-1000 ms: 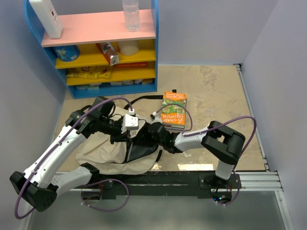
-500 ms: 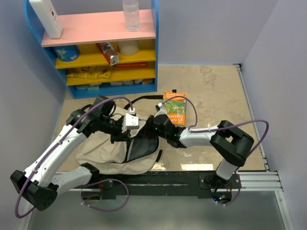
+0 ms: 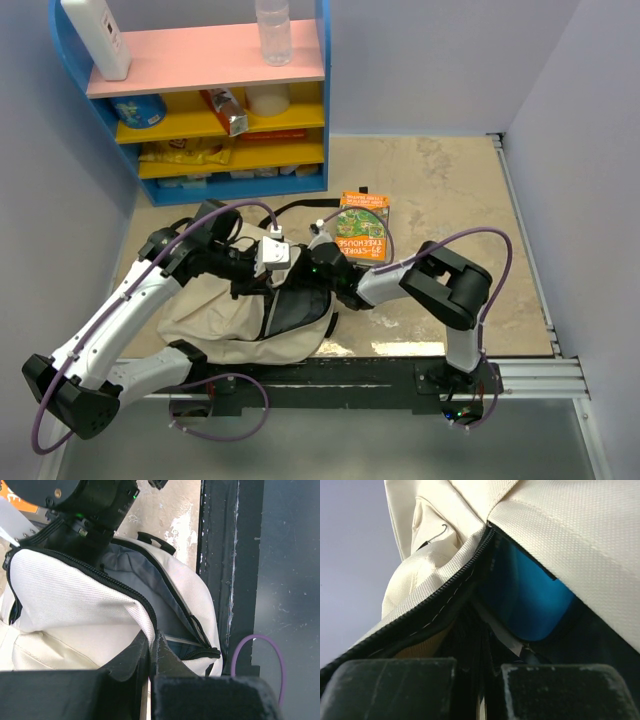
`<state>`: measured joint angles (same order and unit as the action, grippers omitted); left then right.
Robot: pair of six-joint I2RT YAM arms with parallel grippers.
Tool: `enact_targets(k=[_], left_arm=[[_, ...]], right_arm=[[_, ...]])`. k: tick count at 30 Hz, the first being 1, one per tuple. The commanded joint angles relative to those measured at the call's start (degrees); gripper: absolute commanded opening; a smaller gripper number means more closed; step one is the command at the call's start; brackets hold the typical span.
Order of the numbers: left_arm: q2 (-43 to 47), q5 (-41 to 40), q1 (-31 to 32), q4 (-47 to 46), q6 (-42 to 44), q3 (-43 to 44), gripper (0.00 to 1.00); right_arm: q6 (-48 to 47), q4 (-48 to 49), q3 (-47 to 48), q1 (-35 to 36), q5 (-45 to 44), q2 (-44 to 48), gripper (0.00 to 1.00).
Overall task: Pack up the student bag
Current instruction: Place the book in the student bag.
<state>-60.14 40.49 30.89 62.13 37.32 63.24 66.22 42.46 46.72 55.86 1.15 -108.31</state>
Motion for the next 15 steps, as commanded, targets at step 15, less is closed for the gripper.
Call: enact_targets(k=[15], left_arm=[[0.7,1.9,0.3,-2.4,0.6,2.3,0.0]], right_arm=[[-4.1,-27.4,7.0,3.5,-9.6,-3.0,0.0]])
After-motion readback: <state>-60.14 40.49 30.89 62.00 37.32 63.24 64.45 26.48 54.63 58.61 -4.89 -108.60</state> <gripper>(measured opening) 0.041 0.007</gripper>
